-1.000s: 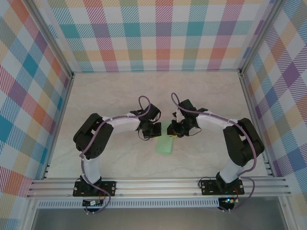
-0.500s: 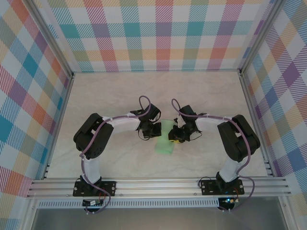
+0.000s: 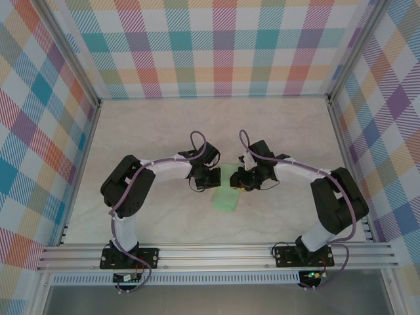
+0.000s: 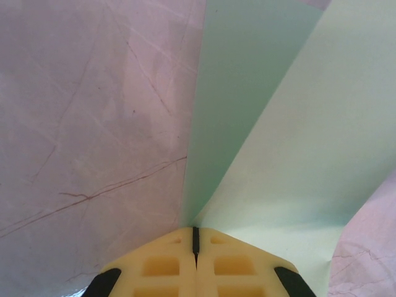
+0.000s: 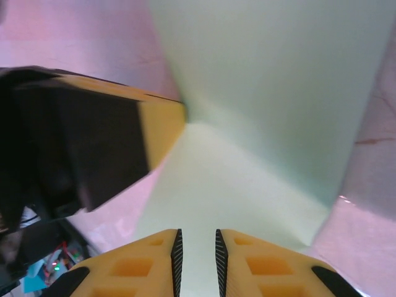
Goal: Fold a paper plane with a square sheet of paper (pick it up from the middle)
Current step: Fold the square sheet of paper in half at the center of the table.
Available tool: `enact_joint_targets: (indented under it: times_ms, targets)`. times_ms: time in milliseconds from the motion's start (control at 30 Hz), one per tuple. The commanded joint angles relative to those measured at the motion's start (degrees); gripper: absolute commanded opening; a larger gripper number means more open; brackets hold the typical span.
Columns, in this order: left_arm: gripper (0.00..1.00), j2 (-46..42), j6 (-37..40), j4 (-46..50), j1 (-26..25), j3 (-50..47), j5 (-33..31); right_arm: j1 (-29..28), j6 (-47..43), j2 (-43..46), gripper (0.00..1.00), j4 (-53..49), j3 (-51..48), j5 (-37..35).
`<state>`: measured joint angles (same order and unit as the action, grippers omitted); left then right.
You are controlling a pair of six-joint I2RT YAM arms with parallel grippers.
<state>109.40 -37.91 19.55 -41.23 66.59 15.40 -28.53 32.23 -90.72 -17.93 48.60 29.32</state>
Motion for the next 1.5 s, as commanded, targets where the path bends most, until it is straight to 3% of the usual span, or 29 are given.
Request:
enact_joint_targets:
  times_ms: [0,200,433,800,1267,1467]
  targets:
    - [0.00,3.6,0.9,4.4,-1.1,-0.8,-0.4,0.1,3.0,0.2,0.24,3.2,-3.7,3.8]
    - [0.00,3.8,1.0,4.0,-1.1,-1.1,0.0,0.1,2.9,-2.0,0.25,6.1,-7.7,4.6]
    - [0.00,4.0,1.2,4.4,-1.1,-1.0,-0.2,0.1,0.8,-2.9,0.25,1.5,-7.1,0.2]
    - [0.00,4.0,1.5,4.8,-1.1,-0.6,0.0,0.1,2.1,3.9,0.27,2.0,-6.4,6.0]
    - [0.00,4.2,1.5,5.0,-1.1,-0.3,-0.1,-1.0,4.3,-5.1,0.26,10.2,-11.4,4.9]
    - [0.00,4.5,1.6,5.1,-1.1,-0.3,0.0,-1.0,3.4,1.5,0.27,6.6,-11.1,5.5]
